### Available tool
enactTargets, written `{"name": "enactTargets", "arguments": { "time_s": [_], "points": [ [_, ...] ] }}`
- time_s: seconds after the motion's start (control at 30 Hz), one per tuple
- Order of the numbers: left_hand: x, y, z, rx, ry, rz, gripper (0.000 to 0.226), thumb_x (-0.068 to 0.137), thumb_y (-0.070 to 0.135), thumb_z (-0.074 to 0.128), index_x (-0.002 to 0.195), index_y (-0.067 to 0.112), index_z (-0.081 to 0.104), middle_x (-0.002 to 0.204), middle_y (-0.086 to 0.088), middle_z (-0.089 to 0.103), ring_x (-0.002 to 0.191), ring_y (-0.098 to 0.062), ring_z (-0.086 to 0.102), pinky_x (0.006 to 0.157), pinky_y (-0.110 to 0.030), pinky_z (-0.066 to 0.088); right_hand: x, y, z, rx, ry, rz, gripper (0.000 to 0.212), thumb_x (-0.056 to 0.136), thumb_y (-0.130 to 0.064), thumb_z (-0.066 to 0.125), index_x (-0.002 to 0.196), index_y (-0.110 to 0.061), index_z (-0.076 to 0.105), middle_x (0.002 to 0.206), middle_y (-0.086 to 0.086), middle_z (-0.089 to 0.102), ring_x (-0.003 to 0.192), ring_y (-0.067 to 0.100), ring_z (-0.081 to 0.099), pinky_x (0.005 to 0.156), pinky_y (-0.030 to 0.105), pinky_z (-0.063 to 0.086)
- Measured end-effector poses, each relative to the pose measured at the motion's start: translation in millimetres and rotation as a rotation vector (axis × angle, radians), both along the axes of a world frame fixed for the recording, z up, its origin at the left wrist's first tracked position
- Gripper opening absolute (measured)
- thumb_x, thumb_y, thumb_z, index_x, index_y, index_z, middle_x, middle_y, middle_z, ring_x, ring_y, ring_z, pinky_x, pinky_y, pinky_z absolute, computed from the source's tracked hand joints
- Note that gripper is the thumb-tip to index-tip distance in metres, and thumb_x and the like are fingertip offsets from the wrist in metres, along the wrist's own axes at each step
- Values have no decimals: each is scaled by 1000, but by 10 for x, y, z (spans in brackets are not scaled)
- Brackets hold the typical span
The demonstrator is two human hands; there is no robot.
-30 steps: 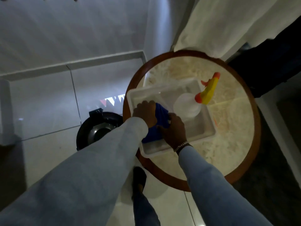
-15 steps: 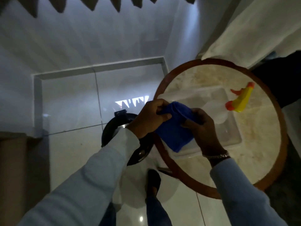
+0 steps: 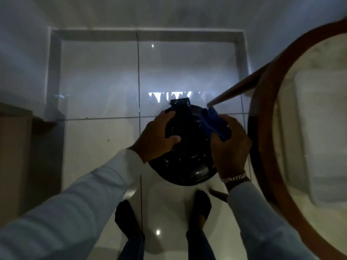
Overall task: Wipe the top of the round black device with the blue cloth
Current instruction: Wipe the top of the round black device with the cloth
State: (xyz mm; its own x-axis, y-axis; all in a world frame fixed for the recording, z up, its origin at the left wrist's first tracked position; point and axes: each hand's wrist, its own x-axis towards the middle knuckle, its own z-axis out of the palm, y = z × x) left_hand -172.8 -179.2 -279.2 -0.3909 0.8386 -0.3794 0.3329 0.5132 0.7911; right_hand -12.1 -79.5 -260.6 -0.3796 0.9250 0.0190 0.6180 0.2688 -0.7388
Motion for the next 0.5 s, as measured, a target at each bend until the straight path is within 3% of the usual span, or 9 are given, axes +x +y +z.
{"name": "enactTargets", "arguments": {
  "time_s": [0.07,0.13,0.17,0.27,0.33,0.5],
  "points": [
    [-70,-52,-321,-101,60,-252,106,73,33,78,150,15,7,161,-11,8,148,-26,5,119,-38,16,11,6,-332,107,-123,104,38,77,-17,58,115,-14,59,108,9,68,98,28,63,86,46,53],
    [-103,-50,-543,-173,181,-447,126,65,45,80,148,11,-9,161,-10,-11,148,-25,-13,122,-46,4,75,-111,-591,187,-271,217,40,73,-30,58,112,-19,59,110,8,66,103,32,60,85,54,49],
    [-126,-29,-623,-194,237,-515,134,62,51,80,147,10,-14,160,-10,-17,147,-24,-18,122,-46,0,112,-185,-704,220,-347,271,44,73,-37,59,114,-22,57,116,8,64,110,33,57,92,59,45],
    [-210,26,-788,-187,387,-611,144,53,63,79,146,10,-19,159,-10,-22,146,-24,-20,120,-42,-6,129,-234,-970,213,-517,426,66,80,-59,49,139,-31,38,154,10,34,143,37,23,113,68,15],
    [-248,33,-855,-154,433,-623,145,51,66,77,146,12,-19,159,-9,-22,146,-22,-20,118,-37,-8,54,-110,-1124,255,-603,467,69,84,-66,40,145,-34,29,159,9,22,146,39,12,112,70,15],
    [-276,-2,-888,-131,396,-622,143,54,65,77,146,16,-20,159,-6,-23,144,-17,-24,119,-34,-7,177,-336,-1276,279,-600,359,61,90,-57,43,145,-33,29,158,7,26,146,36,14,114,63,19]
  ]
}}
